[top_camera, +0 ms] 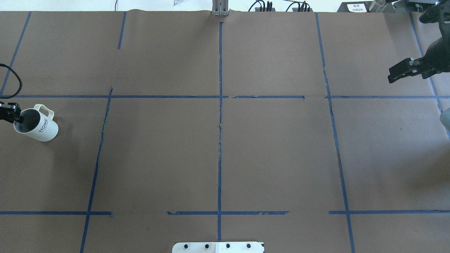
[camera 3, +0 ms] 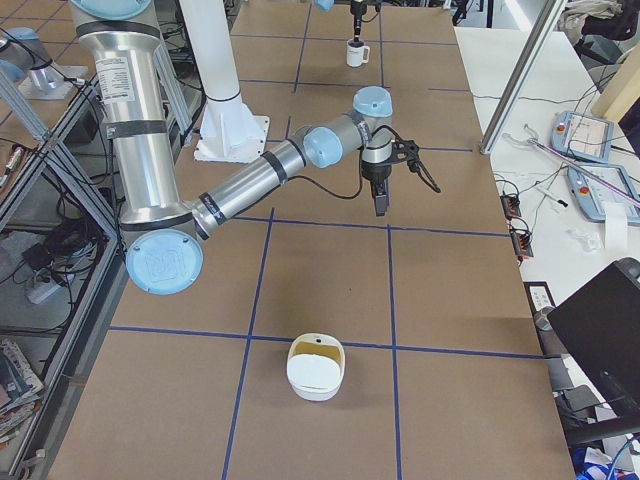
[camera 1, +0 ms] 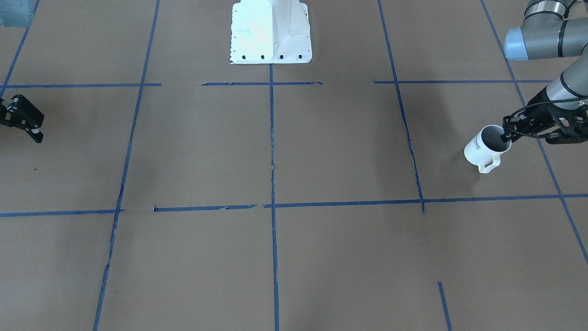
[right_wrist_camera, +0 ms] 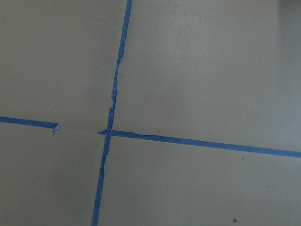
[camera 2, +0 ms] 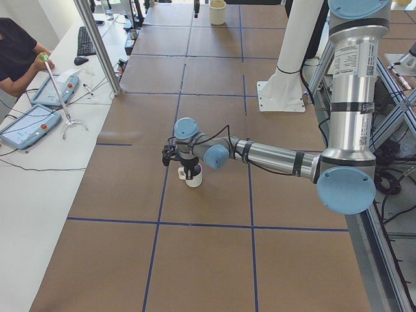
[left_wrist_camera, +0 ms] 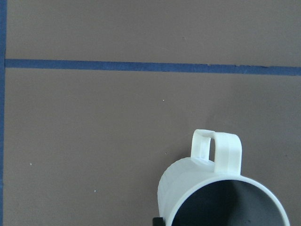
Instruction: Left arm hands cup to right arm to dump lemon
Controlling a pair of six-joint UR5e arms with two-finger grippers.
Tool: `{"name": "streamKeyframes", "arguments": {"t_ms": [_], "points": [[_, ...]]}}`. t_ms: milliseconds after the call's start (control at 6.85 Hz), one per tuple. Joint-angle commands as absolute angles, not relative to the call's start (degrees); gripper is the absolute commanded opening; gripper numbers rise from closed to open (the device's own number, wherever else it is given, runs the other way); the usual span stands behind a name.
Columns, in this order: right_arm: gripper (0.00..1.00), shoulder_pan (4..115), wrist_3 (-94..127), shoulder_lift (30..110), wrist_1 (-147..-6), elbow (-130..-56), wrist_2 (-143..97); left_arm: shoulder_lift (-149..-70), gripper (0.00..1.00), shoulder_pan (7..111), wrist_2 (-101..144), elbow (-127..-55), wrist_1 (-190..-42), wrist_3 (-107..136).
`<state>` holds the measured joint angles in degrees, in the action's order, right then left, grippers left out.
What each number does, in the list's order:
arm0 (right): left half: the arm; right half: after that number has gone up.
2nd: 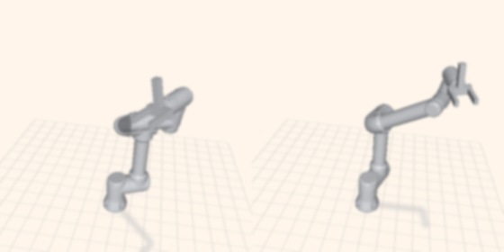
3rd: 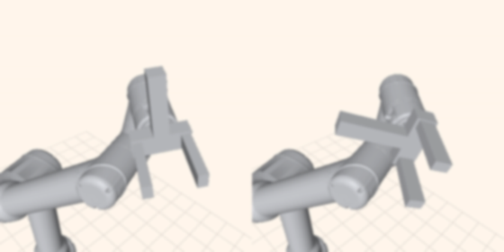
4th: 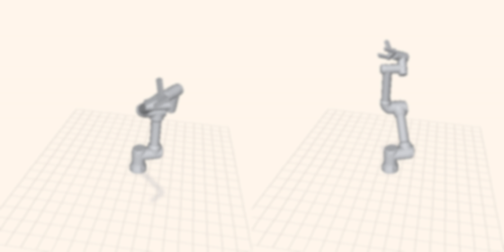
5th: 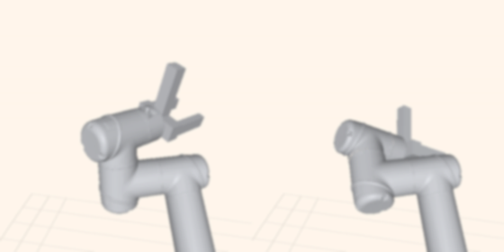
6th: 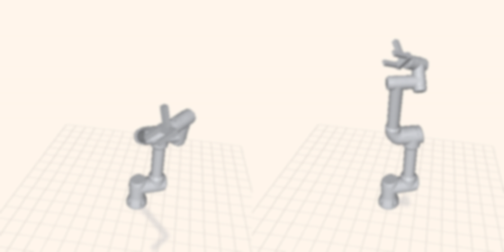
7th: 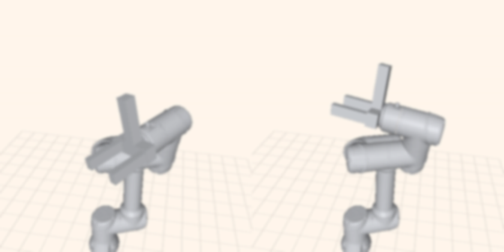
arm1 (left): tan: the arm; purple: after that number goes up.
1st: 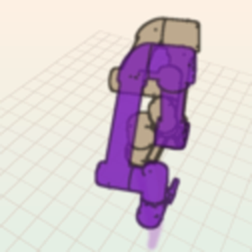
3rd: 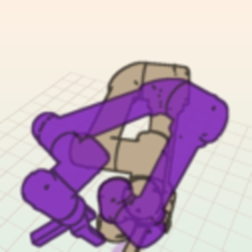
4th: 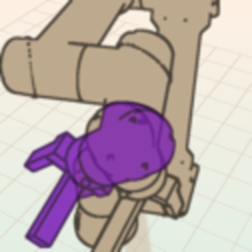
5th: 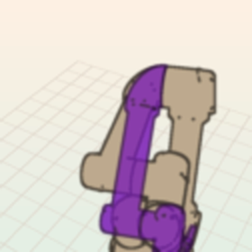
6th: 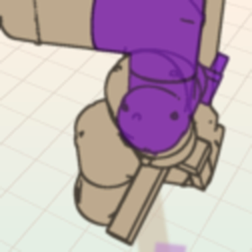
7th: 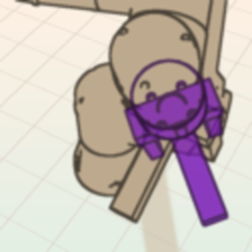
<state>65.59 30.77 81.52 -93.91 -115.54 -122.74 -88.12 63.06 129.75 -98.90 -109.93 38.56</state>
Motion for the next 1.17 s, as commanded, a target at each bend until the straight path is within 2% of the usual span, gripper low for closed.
{"name": "streamKeyframes", "arguments": {"t_ms": [0, 438, 730, 1022], "points": [[1.00, 65.74, 30.76, 82.96, -94.83, -115.40, -122.87, -87.46, 1.00, 65.02, 132.44, -100.28, -110.04, 38.15], [1.00, 73.09, 29.80, 88.31, -99.74, -115.40, -128.81, -85.88, 1.00, 80.98, 134.47, -101.24, -104.80, 18.99], [1.00, 78.81, 15.20, 96.37, -99.84, -115.58, -132.18, -85.17, 1.00, 88.74, 134.56, -103.26, -91.57, 0.87], [1.00, 82.61, 1.99, 105.77, -99.93, -115.31, -132.36, -84.30, 1.00, 91.57, 135.00, -103.18, -81.51, -6.32]]}}
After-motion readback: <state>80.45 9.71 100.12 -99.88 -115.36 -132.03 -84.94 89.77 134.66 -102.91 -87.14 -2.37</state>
